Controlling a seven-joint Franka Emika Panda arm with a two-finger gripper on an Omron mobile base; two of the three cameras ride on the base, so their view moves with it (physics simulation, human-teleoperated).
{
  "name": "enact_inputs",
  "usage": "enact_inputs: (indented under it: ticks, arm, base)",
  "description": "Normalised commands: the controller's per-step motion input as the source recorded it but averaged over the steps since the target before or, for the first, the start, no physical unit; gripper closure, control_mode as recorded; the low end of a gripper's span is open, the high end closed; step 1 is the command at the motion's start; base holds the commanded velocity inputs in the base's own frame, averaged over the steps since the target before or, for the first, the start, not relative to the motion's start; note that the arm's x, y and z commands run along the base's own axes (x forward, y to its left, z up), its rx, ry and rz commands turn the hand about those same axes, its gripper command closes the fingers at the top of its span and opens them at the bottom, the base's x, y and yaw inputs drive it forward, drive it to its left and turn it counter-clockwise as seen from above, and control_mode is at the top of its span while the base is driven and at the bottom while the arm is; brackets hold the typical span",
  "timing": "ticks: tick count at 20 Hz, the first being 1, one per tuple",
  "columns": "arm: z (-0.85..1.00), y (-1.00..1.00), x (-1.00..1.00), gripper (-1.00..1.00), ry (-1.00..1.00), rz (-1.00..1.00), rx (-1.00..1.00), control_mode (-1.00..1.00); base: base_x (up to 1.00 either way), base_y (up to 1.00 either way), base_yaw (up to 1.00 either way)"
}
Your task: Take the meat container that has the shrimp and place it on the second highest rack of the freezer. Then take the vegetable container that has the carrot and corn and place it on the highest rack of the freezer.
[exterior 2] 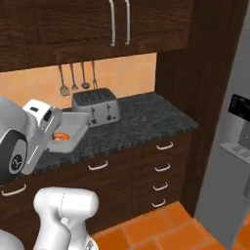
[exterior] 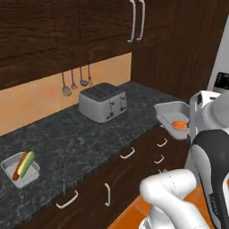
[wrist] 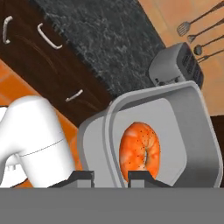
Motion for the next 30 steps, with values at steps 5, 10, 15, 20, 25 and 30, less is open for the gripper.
enact_inputs:
  ticks: [5,10,15,20,25,30]
  arm:
    - [0.00,0.00,0.00,1.00,0.00,0.00,0.00,1.00]
    - [0.00,0.00,0.00,1.00,0.00,0.00,0.00,1.00]
    - [0.00,0.00,0.00,1.00,0.00,0.00,0.00,1.00]
    - [0.00,0.00,0.00,1.00,0.00,0.00,0.00,1.00]
    - [0.00,0.00,0.00,1.00,0.00,0.00,0.00,1.00]
    - [0.00,0.00,0.00,1.00,0.00,0.00,0.00,1.00]
  base:
    - [-0.01,0.01,-0.84]
    - [0.00,0.00,-0.82]
    - [0.00,-0.12,-0.73]
    - [0.02,-0.49,-0.46]
    - [0.29,-0.19,-0.32]
    - [0.47,-0.21,-0.13]
